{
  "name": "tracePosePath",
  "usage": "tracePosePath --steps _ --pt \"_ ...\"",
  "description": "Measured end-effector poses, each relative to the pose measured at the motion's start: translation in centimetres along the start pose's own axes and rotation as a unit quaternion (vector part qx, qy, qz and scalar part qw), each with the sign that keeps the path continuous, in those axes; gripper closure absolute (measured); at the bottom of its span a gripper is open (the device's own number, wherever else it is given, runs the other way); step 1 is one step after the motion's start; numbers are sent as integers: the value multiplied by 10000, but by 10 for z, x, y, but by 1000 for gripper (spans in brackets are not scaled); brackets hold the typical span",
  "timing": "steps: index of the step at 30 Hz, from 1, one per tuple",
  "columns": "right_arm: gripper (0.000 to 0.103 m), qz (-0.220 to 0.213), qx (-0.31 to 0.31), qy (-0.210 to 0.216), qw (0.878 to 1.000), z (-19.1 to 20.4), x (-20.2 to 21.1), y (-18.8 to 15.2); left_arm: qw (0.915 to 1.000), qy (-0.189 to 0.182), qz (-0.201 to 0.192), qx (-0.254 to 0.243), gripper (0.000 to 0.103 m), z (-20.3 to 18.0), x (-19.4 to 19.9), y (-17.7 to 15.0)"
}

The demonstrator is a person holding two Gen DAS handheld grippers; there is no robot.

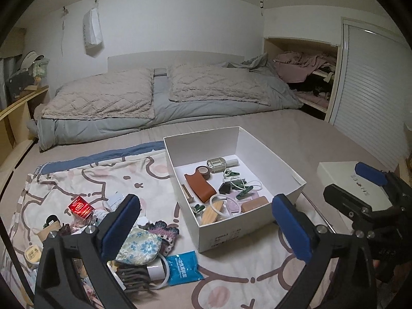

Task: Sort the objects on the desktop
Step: 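Raise both open tools out of the shoebox and back away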

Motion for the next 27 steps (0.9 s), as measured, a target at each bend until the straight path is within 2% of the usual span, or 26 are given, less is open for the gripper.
tracePosePath --steps 13,27 --pt "0 -45 9 -22 10000 15 17 -4 9998 7 -208 51 0 23 39 -9" --pt "0 -265 54 341 9991 61 40 -4 9971 431 -586 211 0 82 98 -19"
Point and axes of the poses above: each gripper's, at about its wrist camera, not at the fingertips, and x roughly against the way its jaws point, z to its left, y to its top, the point moved 8 cm from there along -x, roughly the way its jaws point, and after that the axes turned 4 degrees about -x, right-handed, at the moved point
